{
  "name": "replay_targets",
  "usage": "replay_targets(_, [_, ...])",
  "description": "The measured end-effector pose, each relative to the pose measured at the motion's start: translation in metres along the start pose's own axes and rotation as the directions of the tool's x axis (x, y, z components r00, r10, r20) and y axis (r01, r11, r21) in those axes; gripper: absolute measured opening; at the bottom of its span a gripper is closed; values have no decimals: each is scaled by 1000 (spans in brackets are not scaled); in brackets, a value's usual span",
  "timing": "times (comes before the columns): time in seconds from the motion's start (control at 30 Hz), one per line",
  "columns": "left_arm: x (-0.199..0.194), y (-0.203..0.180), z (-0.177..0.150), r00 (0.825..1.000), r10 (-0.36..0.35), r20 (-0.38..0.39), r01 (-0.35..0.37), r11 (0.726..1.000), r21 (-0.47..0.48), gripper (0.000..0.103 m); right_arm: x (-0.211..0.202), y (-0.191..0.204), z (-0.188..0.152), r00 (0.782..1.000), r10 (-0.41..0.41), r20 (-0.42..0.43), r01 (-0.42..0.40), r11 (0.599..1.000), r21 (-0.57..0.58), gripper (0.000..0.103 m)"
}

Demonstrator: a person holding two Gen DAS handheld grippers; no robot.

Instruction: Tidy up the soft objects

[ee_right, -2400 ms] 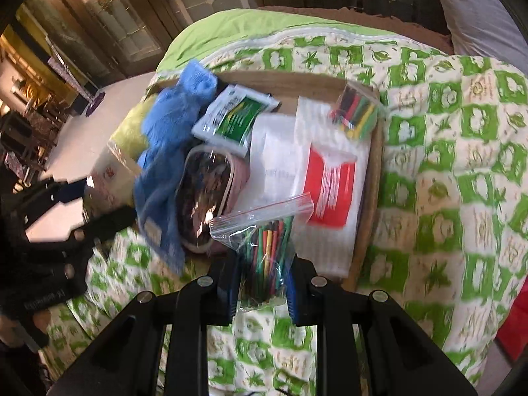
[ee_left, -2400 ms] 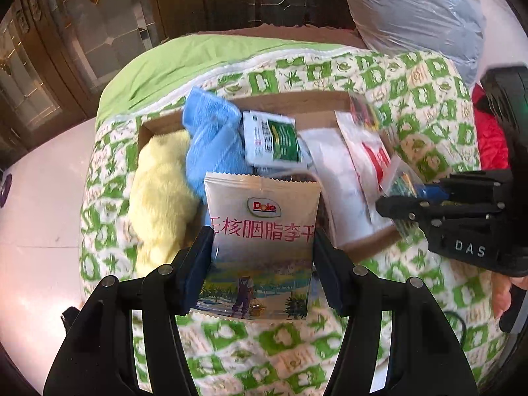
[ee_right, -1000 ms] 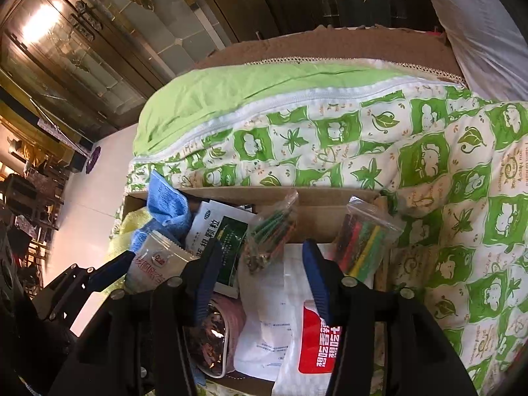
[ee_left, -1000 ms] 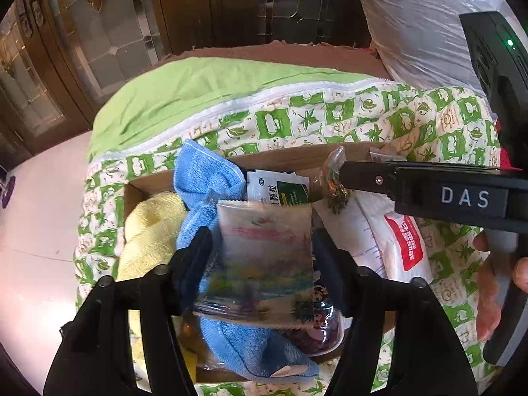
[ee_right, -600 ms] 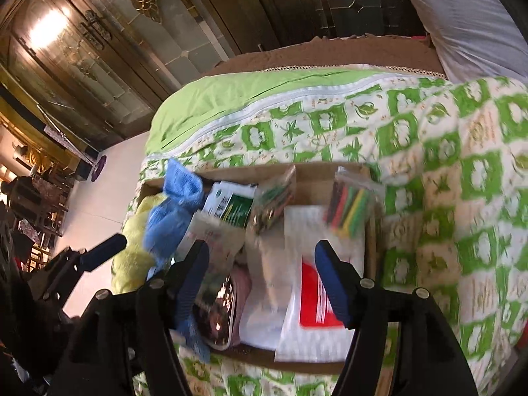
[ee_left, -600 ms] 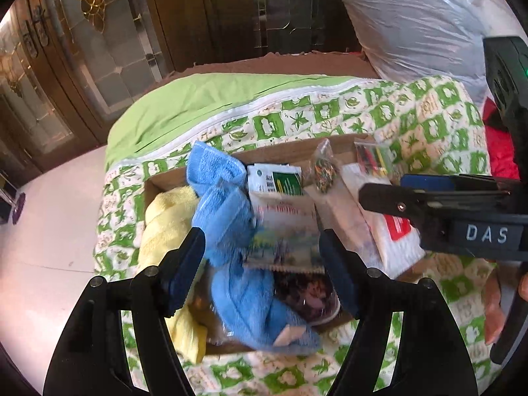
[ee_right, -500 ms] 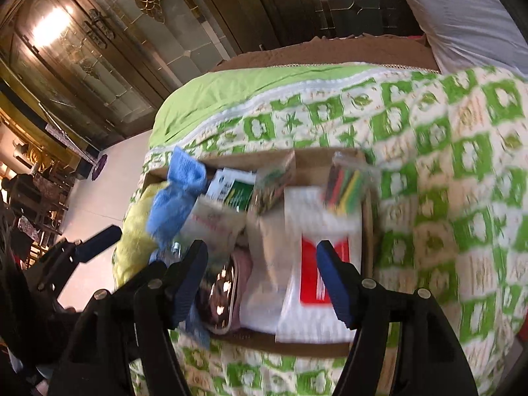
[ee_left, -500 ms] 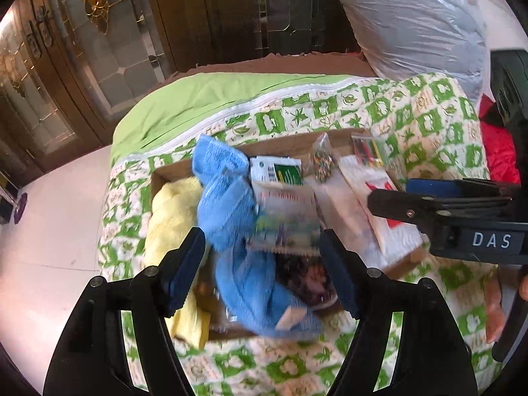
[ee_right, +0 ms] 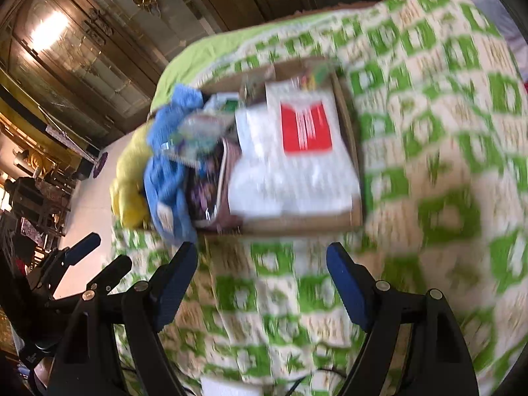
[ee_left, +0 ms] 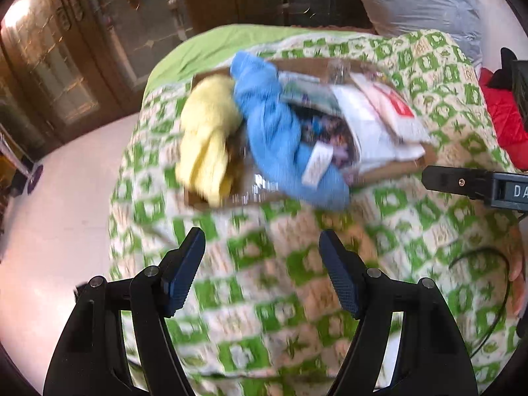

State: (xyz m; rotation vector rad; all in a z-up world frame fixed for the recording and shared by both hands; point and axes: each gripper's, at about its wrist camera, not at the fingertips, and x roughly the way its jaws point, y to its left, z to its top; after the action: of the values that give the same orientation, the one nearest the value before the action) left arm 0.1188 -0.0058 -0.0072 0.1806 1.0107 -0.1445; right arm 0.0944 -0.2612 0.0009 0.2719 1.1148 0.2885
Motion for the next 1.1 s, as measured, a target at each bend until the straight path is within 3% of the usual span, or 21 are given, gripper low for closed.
replay_targets(0.13, [-6,1,-15,999,35,23,-35,999,-2,72,1,9,-21,998,-46,31,48,997,-53,81])
replay_targets(0.27, [-17,-2,-21,996,59,72,-60,998,7,72,-9,19,-40,988,-97,120,112,986,-124,81])
replay_targets(0.4, [-28,-3,-25,994,37,106,-36,999,-9,72,-17,23,-50,983,-89,158,112,984,-139,81])
replay_targets(0.6, [-33,-10,-31,987,81,141,-84,996,16,72,-24,29,-63,975,-97,200,127,982,-142,81])
replay_targets(0.8, [-38,-6,-34,984,68,165,-68,998,-8,72,-44,33,-71,953,-116,281,159,978,-138,81])
replay_targets(1.1, [-44,0,-38,981,41,189,-36,999,-30,72,-52,45,-87,940,-128,316,183,972,-150,81])
